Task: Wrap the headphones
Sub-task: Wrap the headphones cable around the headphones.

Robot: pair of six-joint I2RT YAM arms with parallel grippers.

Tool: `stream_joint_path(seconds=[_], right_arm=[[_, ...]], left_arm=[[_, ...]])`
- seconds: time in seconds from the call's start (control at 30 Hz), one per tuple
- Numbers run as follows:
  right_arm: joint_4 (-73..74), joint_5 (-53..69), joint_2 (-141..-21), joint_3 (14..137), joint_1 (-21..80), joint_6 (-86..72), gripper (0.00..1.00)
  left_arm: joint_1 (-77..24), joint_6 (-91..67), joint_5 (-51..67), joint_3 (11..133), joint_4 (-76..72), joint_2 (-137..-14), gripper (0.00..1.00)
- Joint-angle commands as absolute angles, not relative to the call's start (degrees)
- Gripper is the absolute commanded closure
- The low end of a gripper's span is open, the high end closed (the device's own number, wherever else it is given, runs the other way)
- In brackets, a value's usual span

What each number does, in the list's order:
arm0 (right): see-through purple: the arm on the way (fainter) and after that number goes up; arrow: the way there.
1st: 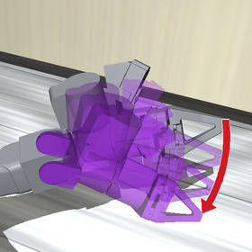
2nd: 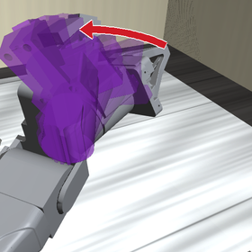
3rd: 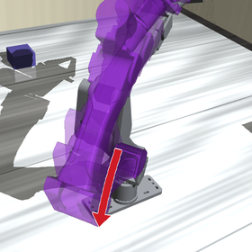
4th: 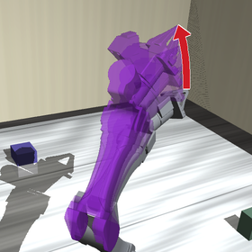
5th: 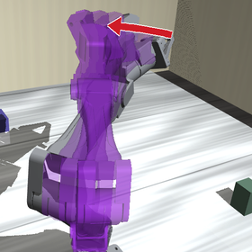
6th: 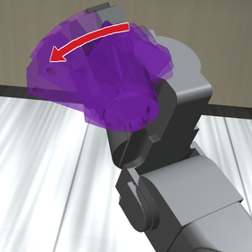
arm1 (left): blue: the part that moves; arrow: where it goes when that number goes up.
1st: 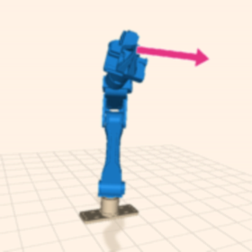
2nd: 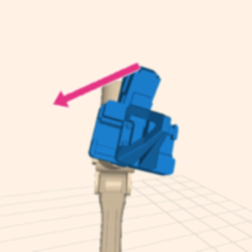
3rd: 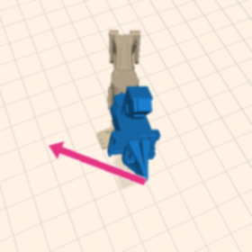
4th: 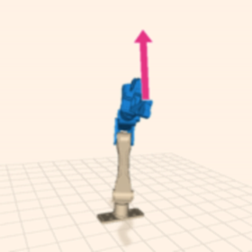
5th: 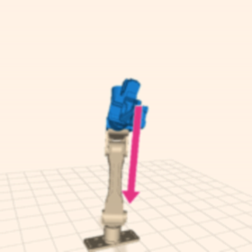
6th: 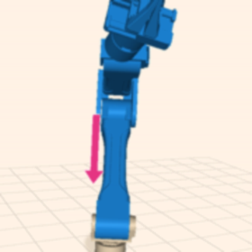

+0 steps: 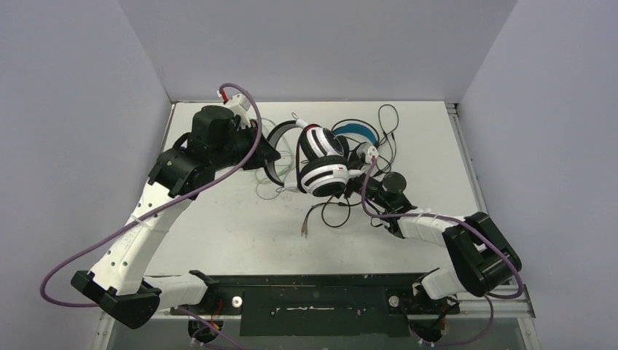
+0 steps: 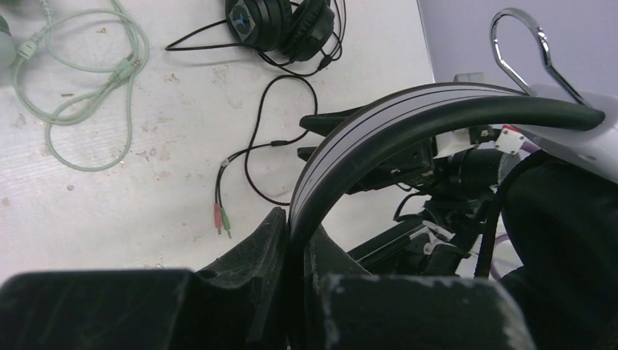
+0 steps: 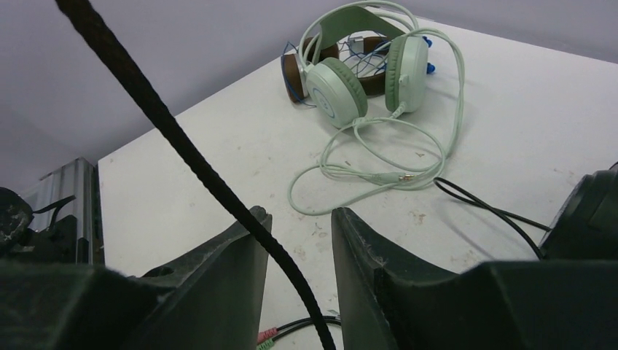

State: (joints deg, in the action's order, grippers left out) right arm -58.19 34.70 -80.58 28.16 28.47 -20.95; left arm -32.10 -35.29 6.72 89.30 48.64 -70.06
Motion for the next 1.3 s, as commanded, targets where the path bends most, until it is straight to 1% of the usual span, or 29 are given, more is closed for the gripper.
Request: stream_joint_path(seconds=[0.0, 0.13, 0.4, 0.57, 0.67, 0.77, 0.83, 0.93, 1.03, 1.13, 1.27], right_arm=[[-67.70, 39.19, -82.91, 27.71, 28.44, -24.15, 0.64], [-69.30, 40.12, -85.47, 27.45, 29.17, -24.85, 0.64], [-72.29, 39.02, -92.67, 27.72, 33.99, -25.13, 0.67], [-73.99, 38.26, -94.73, 27.99, 37.79, -26.00, 0.75], [-71.80, 37.01, -93.21, 27.73, 41.23, -25.14, 0.81], [-70.20, 36.53, -91.07, 27.21, 44.28, -25.41, 0.90], [-68.55, 36.12, -88.75, 26.59, 46.34, -25.57, 0.92], [-62.76, 34.40, -83.20, 26.11, 49.78, -24.29, 0.93], [-52.79, 32.15, -77.32, 27.52, 53.19, -20.56, 0.96], [-40.12, 31.28, -73.25, 31.79, 55.19, -16.95, 0.98], [-22.64, 30.54, -71.60, 40.65, 55.54, -12.01, 0.98]], left_arm=[[-31.22, -44.93, 9.71, 92.71, 43.09, -69.47, 1.00], [-30.77, -49.67, 6.69, 94.22, 45.23, -70.10, 1.00], [-30.67, -52.95, 1.59, 100.04, 49.03, -71.73, 1.00], [-30.50, -52.15, -5.21, 103.11, 51.88, -73.39, 1.00], [-29.84, -52.39, -11.18, 103.96, 53.19, -75.08, 1.00], [-28.37, -53.22, -16.65, 104.24, 54.05, -76.95, 1.00], [-27.48, -53.98, -21.29, 104.58, 54.90, -78.30, 1.00], [-25.75, -55.59, -28.11, 103.88, 55.71, -79.96, 1.00], [-24.62, -56.68, -33.91, 101.83, 55.65, -81.02, 1.00], [-24.43, -57.17, -39.22, 98.44, 54.50, -81.60, 1.00], [-24.43, -55.94, -45.35, 93.57, 52.79, -81.93, 1.00]])
